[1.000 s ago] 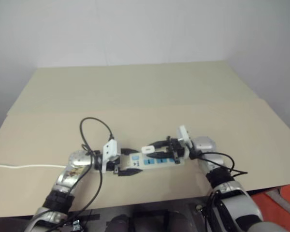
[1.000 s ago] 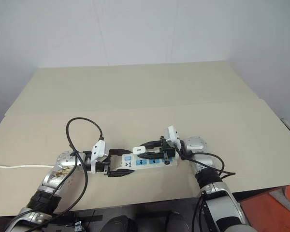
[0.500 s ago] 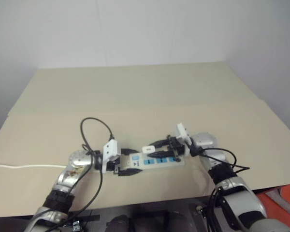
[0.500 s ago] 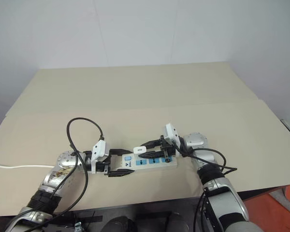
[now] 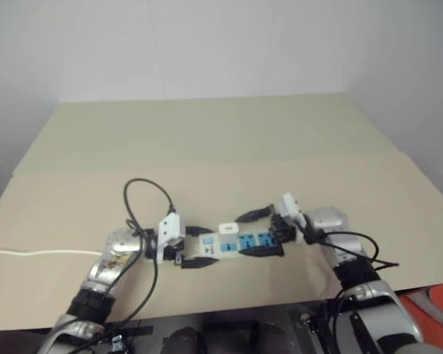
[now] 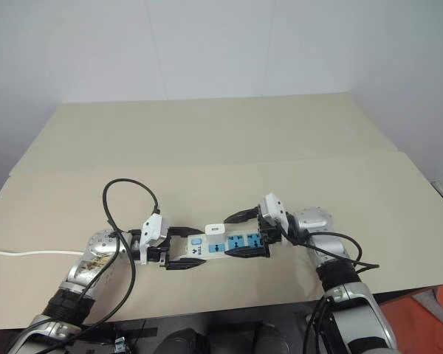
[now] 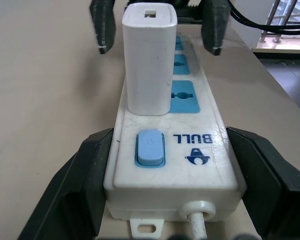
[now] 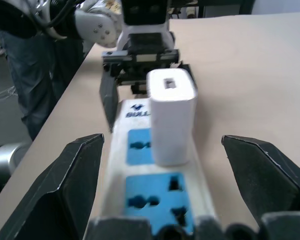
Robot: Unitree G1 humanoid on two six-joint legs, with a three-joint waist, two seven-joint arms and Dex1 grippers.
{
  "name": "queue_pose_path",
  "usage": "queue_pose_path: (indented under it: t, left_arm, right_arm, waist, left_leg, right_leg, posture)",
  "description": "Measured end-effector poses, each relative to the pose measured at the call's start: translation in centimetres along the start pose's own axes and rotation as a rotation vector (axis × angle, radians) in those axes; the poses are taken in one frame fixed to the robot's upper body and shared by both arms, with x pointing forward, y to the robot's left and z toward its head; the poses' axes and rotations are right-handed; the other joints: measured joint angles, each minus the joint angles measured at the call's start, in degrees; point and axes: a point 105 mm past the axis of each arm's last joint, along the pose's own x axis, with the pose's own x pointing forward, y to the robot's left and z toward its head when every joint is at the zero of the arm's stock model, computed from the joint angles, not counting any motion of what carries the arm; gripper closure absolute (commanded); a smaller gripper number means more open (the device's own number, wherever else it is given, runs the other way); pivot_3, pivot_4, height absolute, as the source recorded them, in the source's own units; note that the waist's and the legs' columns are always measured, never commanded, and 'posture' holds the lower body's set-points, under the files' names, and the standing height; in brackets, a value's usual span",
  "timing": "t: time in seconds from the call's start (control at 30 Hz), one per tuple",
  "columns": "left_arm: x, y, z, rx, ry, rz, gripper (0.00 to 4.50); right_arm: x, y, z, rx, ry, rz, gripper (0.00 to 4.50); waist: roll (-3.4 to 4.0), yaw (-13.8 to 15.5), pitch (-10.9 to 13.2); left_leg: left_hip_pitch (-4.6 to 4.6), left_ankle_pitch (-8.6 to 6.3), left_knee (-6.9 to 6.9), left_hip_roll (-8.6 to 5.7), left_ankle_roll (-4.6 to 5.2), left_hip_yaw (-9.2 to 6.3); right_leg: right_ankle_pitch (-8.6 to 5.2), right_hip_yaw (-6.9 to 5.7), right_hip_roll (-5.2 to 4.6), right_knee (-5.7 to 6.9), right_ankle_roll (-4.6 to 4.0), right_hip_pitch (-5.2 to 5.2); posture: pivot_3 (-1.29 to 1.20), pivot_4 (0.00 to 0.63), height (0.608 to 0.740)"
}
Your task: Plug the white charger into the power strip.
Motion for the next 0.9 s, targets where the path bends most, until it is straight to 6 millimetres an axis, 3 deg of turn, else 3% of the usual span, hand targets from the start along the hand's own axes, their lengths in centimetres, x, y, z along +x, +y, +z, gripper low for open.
queue_pose_path:
  t: [0.1, 0.27, 0.4, 0.63, 0.8, 0.9]
  left_arm:
    - [0.1, 0.0, 0.0, -0.003, -0.002, 0.001, 1.25]
    - [0.2, 0.0, 0.2, -0.008, -0.018, 0.005, 1.25]
    - [0.1, -0.2, 1.0, 0.015, -0.082, -0.023, 0.02]
    - [-0.5, -0.2, 2.2, 0.04, -0.164, -0.034, 0.02]
    - [-2.9, 1.1, 5.2, -0.007, -0.226, -0.001, 0.02]
    - [-6.9, 2.0, 4.9, 0.061, -0.083, 0.043, 0.02]
  right_arm:
    - [-0.3, -0.3, 1.2, -0.045, 0.011, -0.022, 0.02]
    - [-2.6, -0.7, 2.9, -0.143, 0.076, -0.089, 0.02]
    - [-4.2, -0.1, 3.0, -0.151, 0.107, -0.126, 0.0]
    - [-7.0, 1.5, 4.1, -0.173, 0.131, -0.212, 0.0]
    - [-8.5, 2.9, 4.0, -0.127, 0.169, -0.259, 0.0]
    - [-11.4, 3.5, 3.8, -0.019, 0.305, -0.34, 0.0]
  waist:
    - [0.0, 0.05, 0.0]
    - [-0.02, 0.35, 0.02]
    - [-0.02, 0.5, 0.05]
    - [-0.06, 0.71, 0.07]
    - [-0.1, 0.79, 0.12]
    - [-0.04, 0.72, 0.17]
  left_leg:
    - [-0.02, 0.0, 0.0, 0.0, 0.0, -0.01]
    - [-0.07, -0.02, 0.01, -0.01, 0.04, -0.01]
    - [-0.2, -0.02, 0.01, -0.01, 0.04, 0.0]
    - [-0.21, -0.03, 0.02, -0.01, 0.07, 0.0]
    - [-0.21, -0.06, 0.03, 0.0, 0.12, -0.04]
    - [-0.24, -0.07, 0.01, 0.0, 0.13, -0.01]
  right_leg:
    - [0.0, -0.01, 0.0, 0.0, 0.0, -0.01]
    - [0.0, -0.04, -0.01, -0.04, 0.0, -0.03]
    - [0.0, -0.04, -0.02, -0.05, 0.0, -0.15]
    - [0.0, -0.06, -0.02, -0.05, 0.0, -0.15]
    - [-0.01, -0.05, -0.02, -0.04, 0.02, -0.14]
    - [-0.04, -0.05, -0.02, -0.05, -0.02, -0.22]
  posture:
    - [0.0, 0.15, 0.74]
    - [0.0, 0.15, 0.74]
    - [0.0, 0.15, 0.74]
    - [0.0, 0.15, 0.74]
    - [0.0, 0.15, 0.74]
    - [0.0, 0.15, 0.74]
